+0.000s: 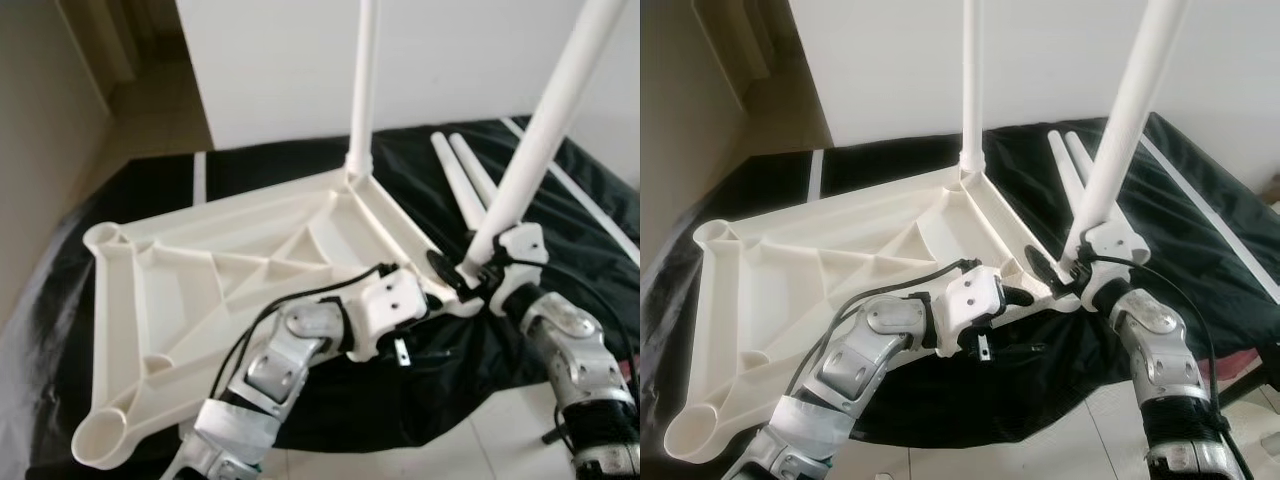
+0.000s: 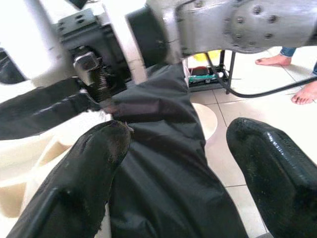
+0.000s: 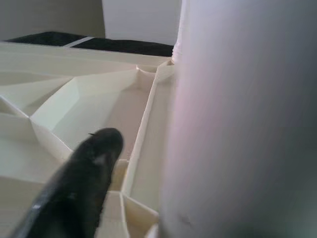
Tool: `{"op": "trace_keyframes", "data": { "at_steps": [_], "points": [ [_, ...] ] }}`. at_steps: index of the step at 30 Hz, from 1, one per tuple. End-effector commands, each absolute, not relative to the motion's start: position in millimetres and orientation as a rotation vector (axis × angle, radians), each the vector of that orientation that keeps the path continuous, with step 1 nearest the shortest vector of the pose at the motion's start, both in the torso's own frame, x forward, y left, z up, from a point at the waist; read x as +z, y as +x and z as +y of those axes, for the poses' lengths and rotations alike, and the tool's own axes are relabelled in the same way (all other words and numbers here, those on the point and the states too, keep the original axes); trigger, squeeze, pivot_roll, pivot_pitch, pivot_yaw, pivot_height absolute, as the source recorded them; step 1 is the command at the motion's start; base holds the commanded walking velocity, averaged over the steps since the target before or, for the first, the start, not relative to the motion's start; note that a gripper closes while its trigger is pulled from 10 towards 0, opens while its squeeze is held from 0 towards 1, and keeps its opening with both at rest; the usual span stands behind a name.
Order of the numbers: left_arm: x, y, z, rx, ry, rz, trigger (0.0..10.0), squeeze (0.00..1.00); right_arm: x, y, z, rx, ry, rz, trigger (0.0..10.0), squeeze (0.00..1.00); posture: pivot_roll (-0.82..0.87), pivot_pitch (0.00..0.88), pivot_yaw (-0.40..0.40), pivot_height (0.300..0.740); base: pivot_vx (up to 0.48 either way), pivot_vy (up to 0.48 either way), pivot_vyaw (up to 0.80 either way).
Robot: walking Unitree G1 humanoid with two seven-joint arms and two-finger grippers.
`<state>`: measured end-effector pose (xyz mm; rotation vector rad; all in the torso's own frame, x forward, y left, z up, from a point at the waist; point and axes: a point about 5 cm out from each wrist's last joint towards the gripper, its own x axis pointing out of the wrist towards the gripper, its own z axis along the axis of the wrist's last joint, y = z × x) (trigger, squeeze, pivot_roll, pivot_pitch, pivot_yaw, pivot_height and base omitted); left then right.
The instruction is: Building children table
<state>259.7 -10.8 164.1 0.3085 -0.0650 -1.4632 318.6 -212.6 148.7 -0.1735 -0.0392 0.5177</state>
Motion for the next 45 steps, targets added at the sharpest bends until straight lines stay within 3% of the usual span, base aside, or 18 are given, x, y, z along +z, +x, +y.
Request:
{"op": "trace_keyframes", "data": {
  "at_steps": [1,17,18,19,20,38,41,45],
  "points": [
    [166,267,-8,-1.327,0.309,-0.085,10.0,0.0,142,320,-205,0.578,-0.188,-0.017,0.0,0.0,-0.04,0.0,0.021,0.74,0.0,0.0,0.0],
    [164,266,-6,-1.298,0.303,-0.081,10.0,0.0,118,302,-208,0.539,-0.137,0.03,0.0,0.0,-0.03,0.0,0.0,0.74,0.0,0.0,0.0],
    [165,267,-6,-1.29,0.304,-0.081,10.0,0.0,117,301,-207,0.513,-0.125,0.042,7.1,0.0,-0.02,0.0,-0.008,0.74,0.0,0.0,0.0],
    [165,267,-6,-1.285,0.305,-0.081,10.0,0.0,116,301,-207,0.496,-0.118,0.05,7.1,0.0,-0.02,0.0,-0.008,0.74,0.0,0.0,0.0],
    [165,268,-5,-1.278,0.303,-0.08,10.0,0.0,114,301,-208,0.466,-0.12,0.065,10.0,0.0,-0.01,0.0,-0.016,0.74,0.0,0.0,0.0],
    [163,275,6,-1.221,0.309,-0.064,10.0,0.0,106,295,-197,0.013,-0.031,0.102,10.0,0.0,-0.01,0.0,-0.03,0.74,0.0,0.0,0.0],
    [165,278,7,-1.211,0.312,-0.072,10.0,0.0,106,289,-198,-0.186,-0.01,0.097,10.0,0.0,-0.01,0.0,-0.041,0.74,0.0,0.0,0.0],
    [166,279,7,-1.203,0.312,-0.077,10.0,0.0,107,286,-198,-0.315,0.036,0.106,10.0,0.0,-0.01,0.0,-0.041,0.74,0.0,0.0,0.0]
  ]
}}
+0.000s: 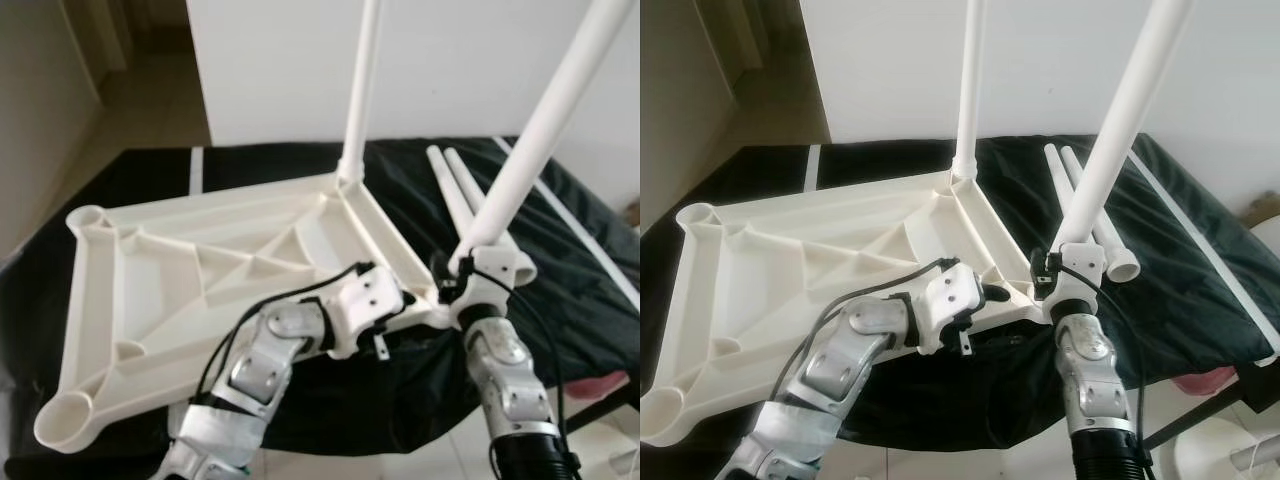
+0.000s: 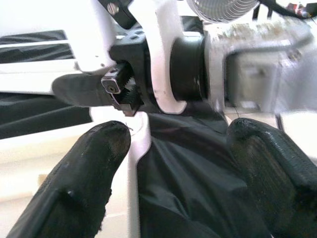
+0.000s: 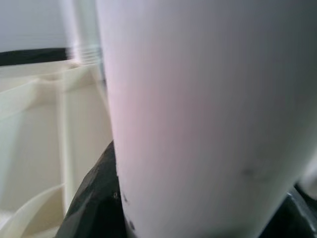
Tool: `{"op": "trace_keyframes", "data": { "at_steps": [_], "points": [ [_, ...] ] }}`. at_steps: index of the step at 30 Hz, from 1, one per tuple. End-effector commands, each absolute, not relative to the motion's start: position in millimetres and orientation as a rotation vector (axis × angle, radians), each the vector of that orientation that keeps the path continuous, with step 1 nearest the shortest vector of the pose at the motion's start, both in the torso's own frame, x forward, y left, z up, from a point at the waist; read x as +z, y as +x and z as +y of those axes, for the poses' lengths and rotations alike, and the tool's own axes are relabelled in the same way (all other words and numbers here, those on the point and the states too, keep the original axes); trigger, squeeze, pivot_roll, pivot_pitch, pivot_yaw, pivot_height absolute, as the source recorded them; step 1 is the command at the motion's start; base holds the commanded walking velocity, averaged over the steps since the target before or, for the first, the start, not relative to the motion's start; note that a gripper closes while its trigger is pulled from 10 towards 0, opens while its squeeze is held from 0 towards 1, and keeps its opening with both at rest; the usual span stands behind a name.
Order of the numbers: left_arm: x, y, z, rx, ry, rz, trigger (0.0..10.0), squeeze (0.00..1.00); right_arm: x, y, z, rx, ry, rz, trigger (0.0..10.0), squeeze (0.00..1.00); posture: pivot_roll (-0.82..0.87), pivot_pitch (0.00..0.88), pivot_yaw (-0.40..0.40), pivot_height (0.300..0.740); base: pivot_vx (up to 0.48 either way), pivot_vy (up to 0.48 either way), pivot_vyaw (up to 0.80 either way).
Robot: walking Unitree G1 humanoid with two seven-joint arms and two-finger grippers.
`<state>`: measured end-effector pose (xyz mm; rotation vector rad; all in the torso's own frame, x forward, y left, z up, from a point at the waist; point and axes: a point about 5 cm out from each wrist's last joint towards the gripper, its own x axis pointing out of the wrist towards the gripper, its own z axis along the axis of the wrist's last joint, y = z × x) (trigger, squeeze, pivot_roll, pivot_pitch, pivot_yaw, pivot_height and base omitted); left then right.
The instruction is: Building children table
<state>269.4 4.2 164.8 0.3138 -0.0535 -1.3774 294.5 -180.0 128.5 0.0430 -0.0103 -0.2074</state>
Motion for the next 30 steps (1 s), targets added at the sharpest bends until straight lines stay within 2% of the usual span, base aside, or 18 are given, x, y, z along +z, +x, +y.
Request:
{"op": "trace_keyframes", "data": {
  "at_steps": [1,2,4,5,20,21,30],
  "points": [
    [168,280,7,-1.193,0.311,-0.083,10.0,0.0,106,285,-192,-0.366,0.095,0.118,10.0,0.0,0.0,0.0,-0.047,0.74,0.0,0.0,0.0],
    [168,281,7,-1.188,0.31,-0.085,10.0,0.0,105,285,-188,-0.386,0.124,0.123,10.0,0.0,0.0,0.0,-0.047,0.74,0.0,0.0,0.0],
    [169,281,6,-1.183,0.309,-0.09,10.0,0.0,109,290,-165,-0.289,0.174,0.095,10.0,0.0,0.0,0.0,-0.045,0.74,0.0,0.0,0.0],
    [169,281,5,-1.183,0.309,-0.091,10.0,0.0,111,290,-162,-0.263,0.174,0.089,10.0,0.0,0.0,0.0,-0.044,0.74,0.0,0.0,0.0],
    [173,280,-1,-1.167,0.334,-0.125,10.0,0.0,118,294,-158,-0.254,0.139,0.07,10.0,0.0,0.03,0.0,-0.047,0.74,0.0,0.0,0.0],
    [175,279,-1,-1.168,0.329,-0.134,10.0,0.0,121,295,-157,-0.227,0.152,0.042,10.0,1.0,0.03,0.0,-0.043,0.74,0.0,0.0,0.0],
    [178,277,0,-1.179,0.334,-0.164,10.0,0.0,132,293,-157,-0.141,0.132,-0.045,10.0,1.0,0.03,0.0,-0.023,0.74,0.0,0.0,0.0]
  ]
}}
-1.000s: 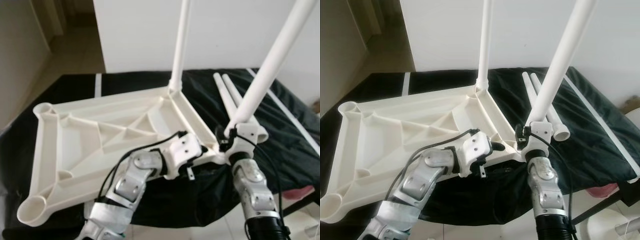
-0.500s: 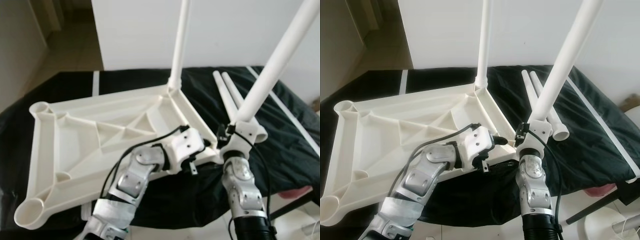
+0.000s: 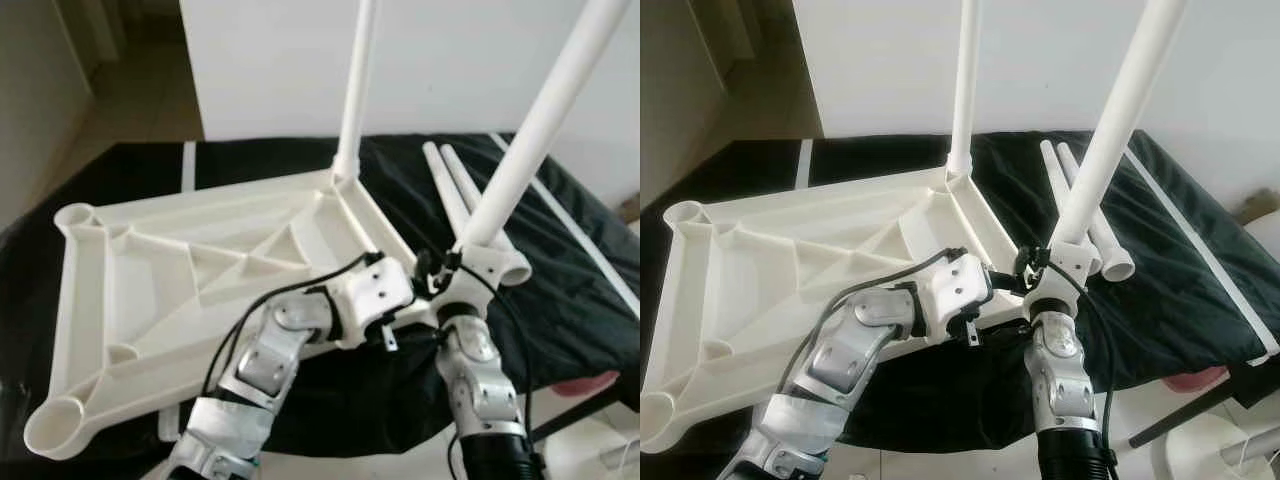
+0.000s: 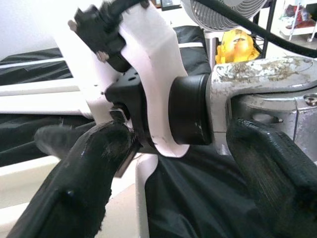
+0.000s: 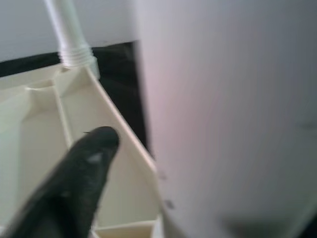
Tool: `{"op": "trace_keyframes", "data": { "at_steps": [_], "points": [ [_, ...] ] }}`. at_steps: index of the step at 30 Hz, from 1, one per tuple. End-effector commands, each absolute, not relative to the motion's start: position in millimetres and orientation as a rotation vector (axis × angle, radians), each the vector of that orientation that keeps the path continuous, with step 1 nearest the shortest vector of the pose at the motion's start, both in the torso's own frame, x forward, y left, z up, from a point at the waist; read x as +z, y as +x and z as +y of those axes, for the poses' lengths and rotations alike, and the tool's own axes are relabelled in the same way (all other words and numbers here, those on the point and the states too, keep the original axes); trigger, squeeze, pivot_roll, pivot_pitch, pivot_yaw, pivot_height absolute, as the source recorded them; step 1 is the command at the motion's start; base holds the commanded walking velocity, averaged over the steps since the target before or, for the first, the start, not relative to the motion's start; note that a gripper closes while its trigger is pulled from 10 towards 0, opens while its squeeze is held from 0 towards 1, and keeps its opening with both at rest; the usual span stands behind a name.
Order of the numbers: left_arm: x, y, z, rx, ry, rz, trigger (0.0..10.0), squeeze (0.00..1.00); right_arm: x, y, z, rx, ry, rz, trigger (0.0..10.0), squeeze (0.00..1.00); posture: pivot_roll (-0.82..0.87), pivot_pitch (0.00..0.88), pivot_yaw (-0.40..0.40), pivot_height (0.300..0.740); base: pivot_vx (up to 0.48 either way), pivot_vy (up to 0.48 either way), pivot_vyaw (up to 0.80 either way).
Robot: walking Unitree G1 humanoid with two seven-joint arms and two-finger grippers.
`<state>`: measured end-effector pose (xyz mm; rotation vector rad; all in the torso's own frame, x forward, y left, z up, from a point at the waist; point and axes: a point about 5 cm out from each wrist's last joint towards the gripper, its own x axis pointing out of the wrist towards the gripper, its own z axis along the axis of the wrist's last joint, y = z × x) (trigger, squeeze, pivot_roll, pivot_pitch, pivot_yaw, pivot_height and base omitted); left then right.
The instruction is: Building children table
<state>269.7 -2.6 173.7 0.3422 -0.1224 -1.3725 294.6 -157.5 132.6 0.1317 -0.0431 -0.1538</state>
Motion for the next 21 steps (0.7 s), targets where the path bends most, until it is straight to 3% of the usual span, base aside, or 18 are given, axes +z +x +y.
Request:
{"op": "trace_keyframes", "data": {
  "at_steps": [1,12,13,14,15,21],
  "points": [
    [178,277,1,-1.178,0.337,-0.164,10.0,0.0,133,292,-160,-0.126,0.122,-0.056,10.0,1.0,0.03,0.0,-0.017,0.74,0.0,0.0,0.0],
    [172,279,10,-1.198,0.349,-0.129,10.0,0.0,133,286,-188,0.063,0.048,-0.091,10.0,1.0,0.01,0.0,0.019,0.74,0.0,0.0,0.0],
    [170,277,12,-1.222,0.347,-0.119,10.0,0.0,133,286,-191,0.105,0.029,-0.093,10.0,0.82,0.01,0.0,0.022,0.74,0.0,0.0,0.0],
    [168,276,14,-1.239,0.345,-0.113,10.0,0.0,133,286,-193,0.133,0.016,-0.093,10.0,0.82,0.01,0.0,0.022,0.74,0.0,0.0,0.0],
    [167,274,16,-1.261,0.339,-0.102,10.0,0.0,133,286,-195,0.171,0.009,-0.087,10.0,0.0,0.01,0.0,0.027,0.74,0.0,0.0,0.0],
    [165,272,23,-1.302,0.327,-0.077,10.0,0.0,134,287,-201,0.25,-0.021,-0.084,10.0,0.0,0.01,0.0,0.029,0.74,0.0,0.0,0.0]
  ]
}}
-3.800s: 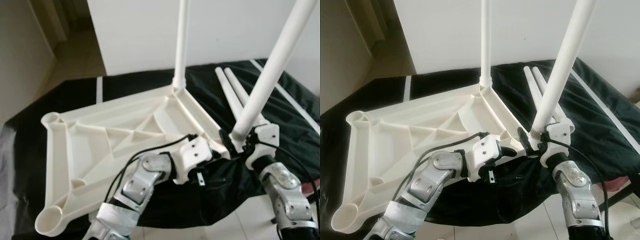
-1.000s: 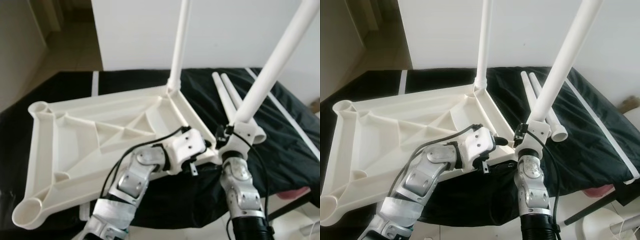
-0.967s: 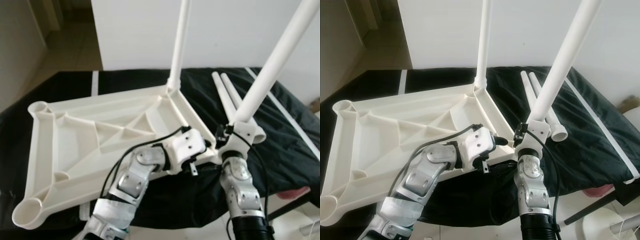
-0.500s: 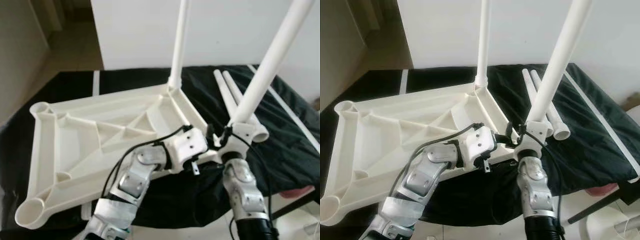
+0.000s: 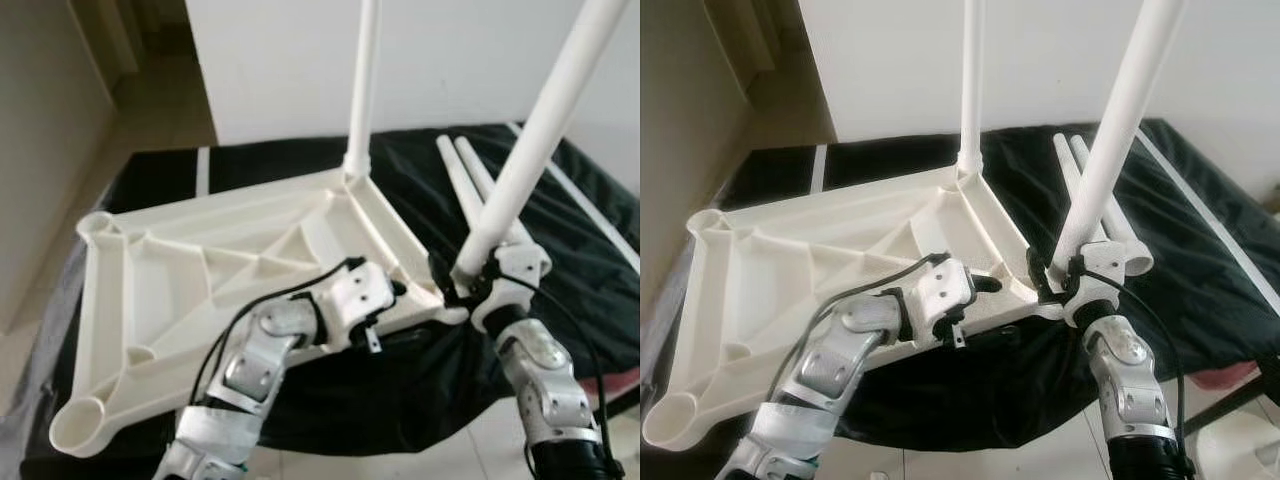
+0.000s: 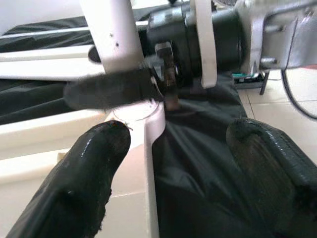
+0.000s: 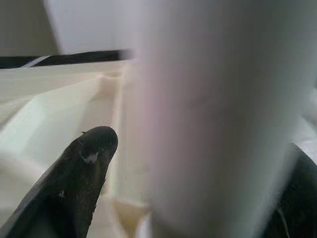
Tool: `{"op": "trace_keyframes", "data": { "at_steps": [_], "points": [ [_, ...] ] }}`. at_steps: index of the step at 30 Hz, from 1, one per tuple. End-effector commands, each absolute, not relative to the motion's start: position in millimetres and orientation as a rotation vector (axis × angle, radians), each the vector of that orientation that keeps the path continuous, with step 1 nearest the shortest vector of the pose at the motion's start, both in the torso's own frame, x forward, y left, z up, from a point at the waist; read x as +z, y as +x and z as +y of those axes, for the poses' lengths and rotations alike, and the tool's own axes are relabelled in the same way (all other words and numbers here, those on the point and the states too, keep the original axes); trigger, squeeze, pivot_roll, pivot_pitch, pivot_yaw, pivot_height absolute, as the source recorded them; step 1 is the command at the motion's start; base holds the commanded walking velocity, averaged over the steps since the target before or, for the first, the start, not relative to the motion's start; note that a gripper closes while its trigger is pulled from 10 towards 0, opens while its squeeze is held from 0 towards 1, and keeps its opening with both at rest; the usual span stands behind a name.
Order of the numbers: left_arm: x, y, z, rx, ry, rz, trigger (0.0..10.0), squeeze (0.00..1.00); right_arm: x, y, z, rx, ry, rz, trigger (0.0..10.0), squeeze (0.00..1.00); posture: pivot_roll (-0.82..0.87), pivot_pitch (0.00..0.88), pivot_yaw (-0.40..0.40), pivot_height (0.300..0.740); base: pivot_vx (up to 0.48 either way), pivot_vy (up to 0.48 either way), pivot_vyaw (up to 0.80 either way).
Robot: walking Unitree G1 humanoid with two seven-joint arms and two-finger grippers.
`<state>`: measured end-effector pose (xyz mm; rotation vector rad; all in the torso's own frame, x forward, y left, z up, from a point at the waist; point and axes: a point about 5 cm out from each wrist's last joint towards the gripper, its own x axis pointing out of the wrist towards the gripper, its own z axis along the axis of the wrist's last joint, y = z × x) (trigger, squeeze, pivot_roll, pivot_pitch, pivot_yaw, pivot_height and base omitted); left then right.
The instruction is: Building children table
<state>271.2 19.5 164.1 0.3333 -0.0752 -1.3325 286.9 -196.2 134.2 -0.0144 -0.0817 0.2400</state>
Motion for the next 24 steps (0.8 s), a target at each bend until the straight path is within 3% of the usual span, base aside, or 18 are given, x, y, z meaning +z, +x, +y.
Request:
{"op": "trace_keyframes", "data": {
  "at_steps": [1,6,19,20,22,24],
  "points": [
    [165,272,23,-1.302,0.327,-0.077,10.0,0.0,134,287,-201,0.25,-0.021,-0.084,10.0,0.0,0.01,0.0,0.029,0.74,0.0,0.0,0.0],
    [163,273,29,-1.294,0.333,-0.056,10.0,0.0,137,292,-209,0.431,-0.104,-0.072,10.0,0.0,0.01,0.0,0.033,0.74,0.0,0.0,0.0],
    [164,264,22,-1.329,0.307,-0.061,10.0,0.0,139,309,-217,0.536,-0.169,-0.062,10.0,0.0,0.01,0.0,0.016,0.74,0.0,0.0,0.0],
    [164,264,21,-1.327,0.306,-0.061,10.0,0.0,138,310,-217,0.547,-0.172,-0.056,5.3,0.0,0.01,0.0,0.012,0.74,0.0,0.0,0.0],
    [164,264,21,-1.324,0.304,-0.061,10.0,0.0,135,311,-219,0.558,-0.174,-0.041,0.0,0.0,0.01,0.0,0.01,0.74,0.0,0.0,0.0],
    [164,264,21,-1.322,0.303,-0.062,10.0,0.0,133,311,-220,0.564,-0.172,-0.032,0.0,0.0,0.01,0.0,0.01,0.74,0.0,0.0,0.0]
  ]
}}
